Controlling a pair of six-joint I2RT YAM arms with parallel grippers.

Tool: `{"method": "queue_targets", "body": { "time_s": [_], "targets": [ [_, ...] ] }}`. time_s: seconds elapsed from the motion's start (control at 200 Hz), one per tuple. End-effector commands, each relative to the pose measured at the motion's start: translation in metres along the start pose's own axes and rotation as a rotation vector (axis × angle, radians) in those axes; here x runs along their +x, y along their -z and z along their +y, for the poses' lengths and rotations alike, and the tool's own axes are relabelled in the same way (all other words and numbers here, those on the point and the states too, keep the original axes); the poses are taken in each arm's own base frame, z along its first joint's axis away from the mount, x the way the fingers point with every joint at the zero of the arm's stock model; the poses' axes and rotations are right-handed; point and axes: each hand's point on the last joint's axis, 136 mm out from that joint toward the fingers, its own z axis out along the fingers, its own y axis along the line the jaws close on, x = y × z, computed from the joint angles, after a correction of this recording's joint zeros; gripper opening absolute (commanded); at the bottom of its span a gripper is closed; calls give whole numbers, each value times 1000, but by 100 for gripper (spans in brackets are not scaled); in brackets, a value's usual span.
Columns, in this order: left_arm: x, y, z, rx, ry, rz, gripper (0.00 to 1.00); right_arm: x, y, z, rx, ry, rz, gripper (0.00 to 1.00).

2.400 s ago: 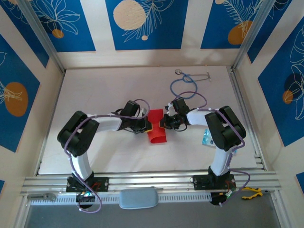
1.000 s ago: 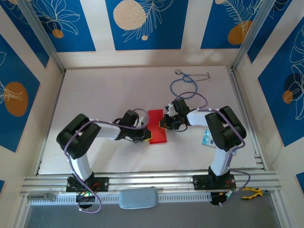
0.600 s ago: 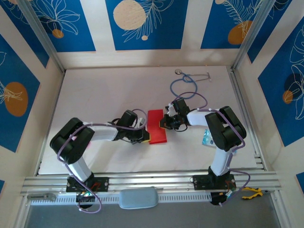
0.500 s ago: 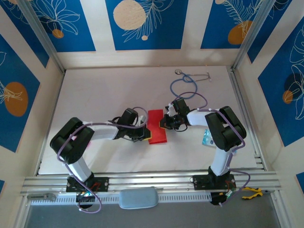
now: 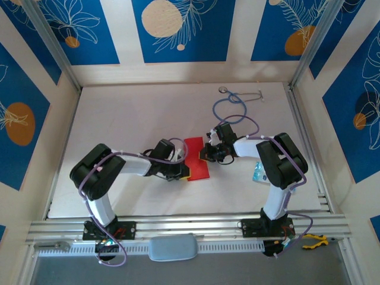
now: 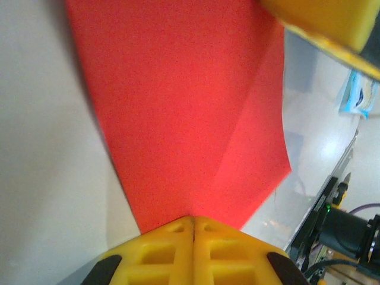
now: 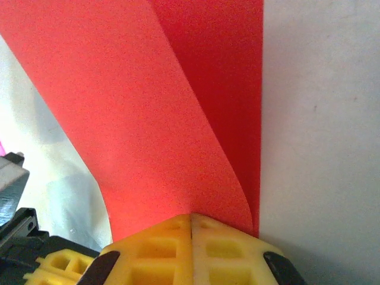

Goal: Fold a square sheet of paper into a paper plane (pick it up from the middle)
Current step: First fold the square sheet of paper in half at the center of the table.

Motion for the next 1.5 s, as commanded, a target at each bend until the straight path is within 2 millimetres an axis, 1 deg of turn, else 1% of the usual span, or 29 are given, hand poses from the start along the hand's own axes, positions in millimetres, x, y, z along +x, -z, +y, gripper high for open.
{"method": "queue_targets", "body": {
  "time_s": [0.0, 0.07, 0.165, 0.335, 0.425, 0.485, 0.565, 0.625, 0.715, 0.725, 0.74, 0.84, 0.92, 1.056, 1.161, 1.306, 1.371, 1.496],
  "targets": [
    [44, 3, 27, -90, 17, 122, 3, 38, -4, -47, 179, -104, 101, 0],
    [48, 6, 28, -116, -2, 129, 3, 38, -4, -47, 182, -103, 100, 0],
    [50, 8, 25, -145, -38, 143, 3, 37, -4, -47, 182, -103, 102, 0],
    [46, 10, 12, -166, -89, 136, 3, 39, -4, -48, 190, -103, 106, 0],
    [39, 17, -3, -135, -113, 100, 3, 39, -3, -48, 188, -102, 103, 0],
    [30, 24, -16, -117, -140, 59, 3, 40, -2, -47, 184, -103, 105, 0],
    [13, 34, -31, -93, -159, 2, 4, 41, -2, -45, 176, -103, 107, 0],
    [-2, 40, -37, -78, -160, -32, 4, 41, -1, -43, 167, -97, 106, 0],
    [-29, 47, -41, -67, -139, -73, 4, 42, 0, -41, 156, -87, 109, 0],
    [-30, 47, -40, -67, -135, -71, 4, 42, 0, -41, 156, -86, 111, 0],
    [-37, 48, -42, -63, -135, -81, 4, 42, 0, -41, 154, -84, 112, 0],
    [-65, 51, -38, -66, -110, -111, 4, 46, 0, -39, 140, -72, 128, 0],
    [-83, 49, -36, -60, -100, -123, 4, 47, 0, -39, 138, -64, 133, 0],
    [-99, 40, -37, -42, -102, -110, 4, 46, -1, -38, 131, -60, 137, 0],
    [-105, 31, -33, -41, -99, -99, 4, 45, -1, -38, 134, -60, 141, 0],
    [-108, 20, -26, -39, -93, -86, 4, 46, -2, -40, 139, -62, 146, 0],
    [-108, 14, -19, -48, -86, -78, 4, 46, -2, -40, 139, -63, 148, 0],
    [-102, 6, 2, -94, -68, -58, 4, 47, -2, -41, 138, -68, 151, 0]
  ]
}}
